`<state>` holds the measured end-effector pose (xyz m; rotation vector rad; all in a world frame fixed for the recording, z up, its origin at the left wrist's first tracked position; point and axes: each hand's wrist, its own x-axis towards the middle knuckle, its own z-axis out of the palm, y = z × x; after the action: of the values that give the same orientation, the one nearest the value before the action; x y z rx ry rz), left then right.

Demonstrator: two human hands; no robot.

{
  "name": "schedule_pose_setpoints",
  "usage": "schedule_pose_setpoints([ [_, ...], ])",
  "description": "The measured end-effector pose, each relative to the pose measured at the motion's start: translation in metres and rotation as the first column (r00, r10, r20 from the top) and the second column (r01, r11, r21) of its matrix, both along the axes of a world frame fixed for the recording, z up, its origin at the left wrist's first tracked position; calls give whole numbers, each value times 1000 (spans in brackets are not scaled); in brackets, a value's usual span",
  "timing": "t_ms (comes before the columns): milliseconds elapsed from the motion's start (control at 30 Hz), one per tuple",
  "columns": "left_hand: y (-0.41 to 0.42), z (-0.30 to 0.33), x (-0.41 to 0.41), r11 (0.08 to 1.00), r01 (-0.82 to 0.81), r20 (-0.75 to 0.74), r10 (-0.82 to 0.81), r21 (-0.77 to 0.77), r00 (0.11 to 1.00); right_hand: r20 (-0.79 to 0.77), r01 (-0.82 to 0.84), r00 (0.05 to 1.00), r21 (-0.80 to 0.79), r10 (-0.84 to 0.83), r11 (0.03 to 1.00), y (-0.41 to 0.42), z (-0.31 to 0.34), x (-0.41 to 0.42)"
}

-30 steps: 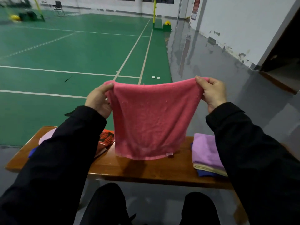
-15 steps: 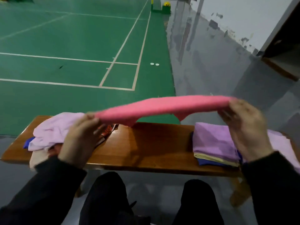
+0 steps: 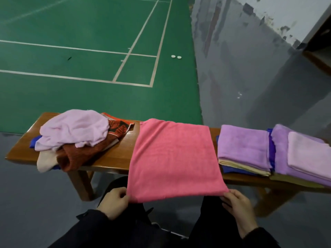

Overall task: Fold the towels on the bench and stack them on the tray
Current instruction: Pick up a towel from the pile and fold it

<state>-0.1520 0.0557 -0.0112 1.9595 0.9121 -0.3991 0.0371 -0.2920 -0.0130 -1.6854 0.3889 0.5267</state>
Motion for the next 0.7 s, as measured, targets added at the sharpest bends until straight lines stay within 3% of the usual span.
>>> schedule_pose_setpoints([
  [133,-3,-2,-5,996,85,55,-83,-24,995,101,-148,980,-216,173,965,0,-1,0],
  [233,0,-7,-18,999,-41,113,44,-33,993,161,-263,928,-358,337,896,-9,6,0],
  [300,-1,0,-28,967,-171,186,206,-188,961,193,-395,856,-354,480,847,-22,9,0],
  [400,-7,20,-34,870,-305,312,435,-388,844,280,-573,537,-571,796,588,-38,10,5],
  [467,-9,30,-33,807,-340,380,543,-483,748,232,-533,330,-754,915,384,-45,1,14],
  [500,-8,33,-32,788,-351,417,580,-506,700,252,-479,273,-801,928,358,-45,-2,19],
  [633,-1,63,-18,753,-345,566,652,-561,504,489,-326,282,-760,825,562,-25,35,29],
  [700,6,92,-5,761,-277,650,646,-586,400,601,-321,386,-624,700,712,-12,76,31],
])
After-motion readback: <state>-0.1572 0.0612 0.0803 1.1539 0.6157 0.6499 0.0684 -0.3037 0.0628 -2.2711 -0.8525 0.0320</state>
